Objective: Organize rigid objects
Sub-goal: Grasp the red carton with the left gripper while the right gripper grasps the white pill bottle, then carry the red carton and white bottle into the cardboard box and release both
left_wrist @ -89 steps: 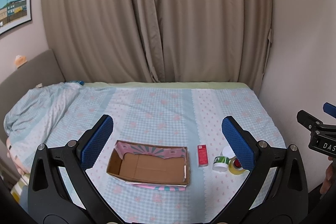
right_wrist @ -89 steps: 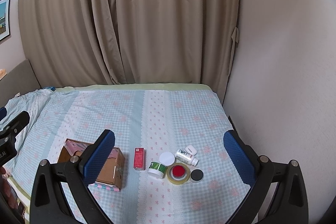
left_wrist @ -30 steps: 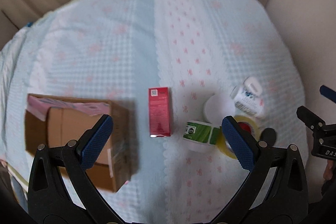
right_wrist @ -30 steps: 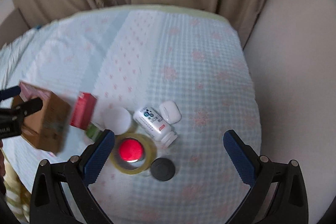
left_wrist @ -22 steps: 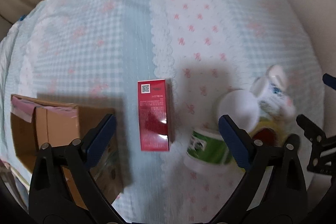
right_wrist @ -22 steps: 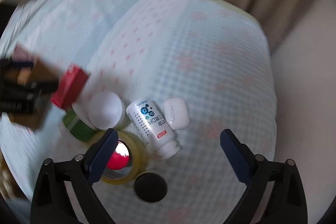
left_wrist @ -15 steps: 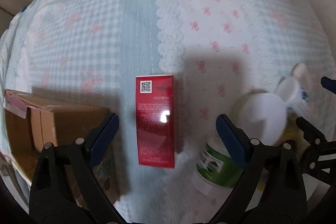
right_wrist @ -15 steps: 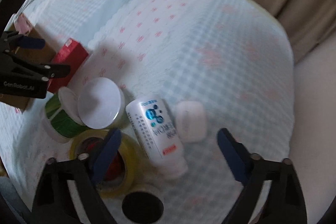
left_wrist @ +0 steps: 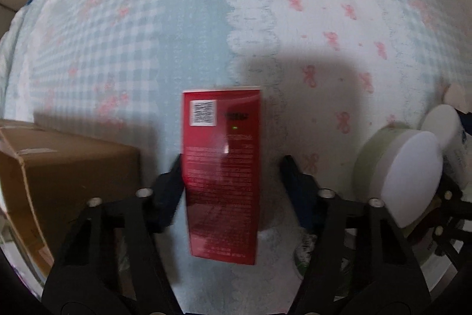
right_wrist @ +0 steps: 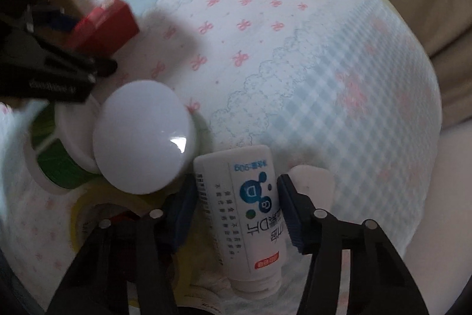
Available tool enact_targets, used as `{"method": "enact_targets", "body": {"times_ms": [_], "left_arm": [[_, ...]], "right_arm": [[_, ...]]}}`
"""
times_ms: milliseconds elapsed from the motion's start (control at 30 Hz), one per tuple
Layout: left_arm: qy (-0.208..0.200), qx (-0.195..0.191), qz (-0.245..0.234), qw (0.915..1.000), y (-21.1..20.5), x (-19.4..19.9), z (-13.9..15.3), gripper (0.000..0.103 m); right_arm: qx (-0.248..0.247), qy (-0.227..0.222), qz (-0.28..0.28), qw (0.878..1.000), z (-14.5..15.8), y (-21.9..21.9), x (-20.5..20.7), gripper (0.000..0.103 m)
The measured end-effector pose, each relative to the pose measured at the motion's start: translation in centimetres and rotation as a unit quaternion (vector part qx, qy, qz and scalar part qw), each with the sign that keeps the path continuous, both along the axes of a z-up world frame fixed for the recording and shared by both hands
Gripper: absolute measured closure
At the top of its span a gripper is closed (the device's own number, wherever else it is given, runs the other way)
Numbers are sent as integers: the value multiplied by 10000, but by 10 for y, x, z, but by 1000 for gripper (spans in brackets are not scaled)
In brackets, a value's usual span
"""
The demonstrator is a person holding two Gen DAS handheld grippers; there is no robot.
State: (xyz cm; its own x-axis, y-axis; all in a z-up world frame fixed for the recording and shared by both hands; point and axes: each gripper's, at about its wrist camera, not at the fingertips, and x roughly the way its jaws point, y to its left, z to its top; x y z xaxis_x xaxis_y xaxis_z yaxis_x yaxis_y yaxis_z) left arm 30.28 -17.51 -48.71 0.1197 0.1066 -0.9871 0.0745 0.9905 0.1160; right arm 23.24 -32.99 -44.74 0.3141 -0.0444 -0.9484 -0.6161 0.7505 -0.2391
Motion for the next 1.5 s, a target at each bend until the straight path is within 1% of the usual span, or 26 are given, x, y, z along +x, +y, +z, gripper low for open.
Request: {"method": "enact_targets", "body": {"times_ms": [100, 133, 200, 367, 500, 600, 667, 733, 833, 900, 967, 1033, 1067, 1167, 1267, 1367, 1500], "left_arm": [[-98, 100, -76, 9999, 0, -1, 0, 54], [-110, 86, -54, 9999, 0, -1, 0, 56], [-150, 77, -34, 9999, 2, -2, 2, 60], [-197, -24, -119, 9997, 10, -5, 9, 61], [-383, -120, -161, 9991, 13, -16, 26, 63], [-585, -170, -161, 9980, 15, -23, 46, 63], [-739, -244, -138, 9969, 15, -25, 63, 63], [-877, -334, -127, 9955, 13, -31, 80, 63], [-1090, -444, -152, 9929, 11, -44, 107, 63], [-1211, -555, -83, 9911, 3, -61, 135, 63], [-1352, -717, 39, 9882, 9, -76, 165, 63], [-1517, -851, 100, 9847, 20, -89, 197, 63], [-1579, -889, 111, 9834, 24, -95, 208, 63], [-1813, -994, 99, 9783, 45, -112, 253, 63], [-2020, -970, 31, 9746, 66, -124, 285, 63], [-2199, -927, -24, 9711, 92, -137, 310, 63], [-2336, -869, -93, 9684, 137, -149, 330, 63]], "right_arm": [[34, 58, -176, 9998, -5, -4, 4, 53], [-12, 53, -220, 9997, -8, -4, 6, 53], [70, 127, -387, 9991, -11, -8, 11, 53], [357, 140, -768, 9963, -8, -20, 17, 54], [699, 90, -1385, 9878, 5, -39, 14, 55], [1010, -21, -1870, 9771, 21, -53, 5, 56], [1233, -114, -2189, 9679, 36, -65, 0, 56], [1360, -255, -2389, 9611, 50, -64, -3, 56], [1493, -502, -2591, 9529, 85, -59, -22, 57], [1597, -662, -2678, 9478, 107, -60, -38, 57], [1720, -776, -2730, 9433, 132, -48, -58, 57], [1878, -886, -2753, 9387, 162, -45, -76, 57], [1959, -934, -2762, 9363, 174, -43, -81, 57], [2249, -1028, -2789, 9279, 214, -33, -100, 57], [2505, -1082, -2776, 9211, 243, -17, -112, 57], [2765, -1108, -2686, 9161, 264, 8, -122, 57], [3054, -979, -2699, 9079, 278, 46, -128, 57]]}}
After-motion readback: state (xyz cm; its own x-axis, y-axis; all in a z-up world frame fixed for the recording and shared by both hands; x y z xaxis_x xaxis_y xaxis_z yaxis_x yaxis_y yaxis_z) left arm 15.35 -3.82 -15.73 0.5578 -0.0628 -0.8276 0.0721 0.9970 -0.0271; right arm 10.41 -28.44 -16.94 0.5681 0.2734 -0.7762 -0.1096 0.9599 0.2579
